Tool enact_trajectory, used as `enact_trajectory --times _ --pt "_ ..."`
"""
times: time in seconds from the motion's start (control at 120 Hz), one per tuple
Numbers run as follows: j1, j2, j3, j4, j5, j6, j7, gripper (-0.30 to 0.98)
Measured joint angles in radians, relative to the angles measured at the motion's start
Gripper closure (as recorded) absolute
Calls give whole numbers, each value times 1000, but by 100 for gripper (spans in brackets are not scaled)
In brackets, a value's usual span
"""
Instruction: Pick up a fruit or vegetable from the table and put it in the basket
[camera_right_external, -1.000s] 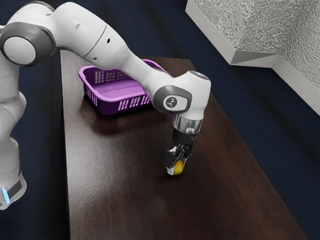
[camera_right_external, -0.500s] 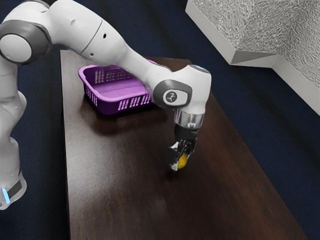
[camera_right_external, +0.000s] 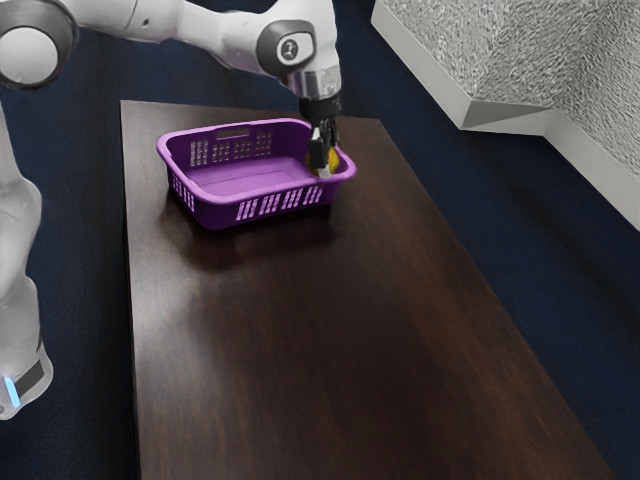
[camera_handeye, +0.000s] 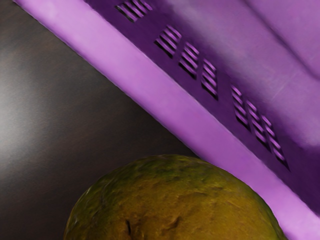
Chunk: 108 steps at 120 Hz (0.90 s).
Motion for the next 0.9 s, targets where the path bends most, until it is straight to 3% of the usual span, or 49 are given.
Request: enact_trajectory --times 0.4,0.533,0.733,0.792,0.9 --pt "150 -26 51 -2 4 -33 19 40" --pt "152 -23 57 -2 6 -35 21 15" --pt "126 -15 50 2 10 -35 30 4" --pt "95 -8 10 17 26 -33 41 3" --pt "65 15 -172 73 50 -30 58 1"
